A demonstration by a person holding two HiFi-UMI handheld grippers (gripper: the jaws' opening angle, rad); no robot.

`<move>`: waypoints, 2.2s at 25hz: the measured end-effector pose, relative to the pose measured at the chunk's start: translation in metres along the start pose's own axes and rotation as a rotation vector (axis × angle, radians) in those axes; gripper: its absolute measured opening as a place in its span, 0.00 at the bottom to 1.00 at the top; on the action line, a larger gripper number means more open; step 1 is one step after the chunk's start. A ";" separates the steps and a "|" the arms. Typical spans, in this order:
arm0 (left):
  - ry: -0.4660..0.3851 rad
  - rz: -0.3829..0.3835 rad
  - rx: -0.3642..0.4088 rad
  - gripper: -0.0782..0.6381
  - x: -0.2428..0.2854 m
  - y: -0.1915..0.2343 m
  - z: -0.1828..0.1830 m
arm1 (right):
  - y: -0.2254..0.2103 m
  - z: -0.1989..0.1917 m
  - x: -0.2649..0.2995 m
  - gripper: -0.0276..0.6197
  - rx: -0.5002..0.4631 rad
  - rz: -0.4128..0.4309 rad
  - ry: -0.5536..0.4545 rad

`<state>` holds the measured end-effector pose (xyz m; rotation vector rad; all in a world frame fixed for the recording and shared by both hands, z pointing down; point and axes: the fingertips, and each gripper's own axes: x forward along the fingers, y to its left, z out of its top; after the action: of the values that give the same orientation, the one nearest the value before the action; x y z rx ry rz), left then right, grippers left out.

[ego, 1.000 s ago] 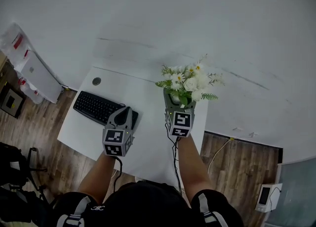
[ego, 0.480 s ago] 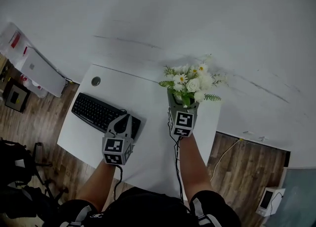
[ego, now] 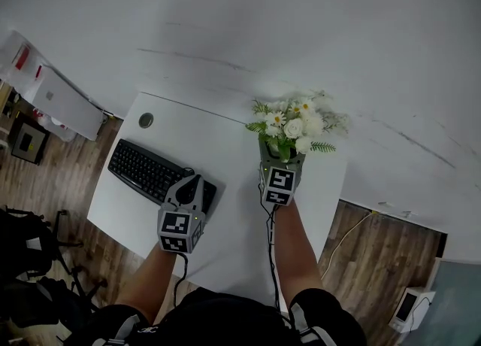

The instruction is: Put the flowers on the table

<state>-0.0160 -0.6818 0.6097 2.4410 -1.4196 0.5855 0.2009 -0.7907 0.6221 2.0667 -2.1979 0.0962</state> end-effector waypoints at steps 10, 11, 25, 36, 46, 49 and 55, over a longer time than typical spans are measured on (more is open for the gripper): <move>0.032 -0.012 0.015 0.11 0.012 -0.002 -0.017 | -0.001 -0.004 0.004 0.60 0.017 0.003 -0.086; 0.034 -0.013 0.017 0.11 0.013 -0.002 -0.017 | -0.002 -0.005 0.003 0.60 0.021 -0.003 -0.093; 0.013 -0.013 0.032 0.11 -0.007 -0.010 -0.009 | 0.008 -0.008 -0.022 0.79 0.043 0.046 -0.099; -0.047 -0.014 0.027 0.11 -0.051 -0.027 0.010 | 0.031 -0.008 -0.108 0.75 0.088 0.070 -0.058; -0.179 -0.042 0.005 0.11 -0.119 -0.065 0.043 | 0.041 0.044 -0.227 0.11 0.089 0.038 -0.083; -0.220 -0.049 -0.011 0.11 -0.150 -0.072 0.046 | 0.053 0.066 -0.267 0.04 0.066 0.018 -0.101; -0.267 -0.083 0.000 0.11 -0.193 -0.093 0.049 | 0.061 0.100 -0.326 0.04 0.085 -0.005 -0.093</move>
<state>-0.0101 -0.5080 0.4748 2.6409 -1.4017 0.2476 0.1544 -0.4772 0.4825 2.1633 -2.2803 0.0965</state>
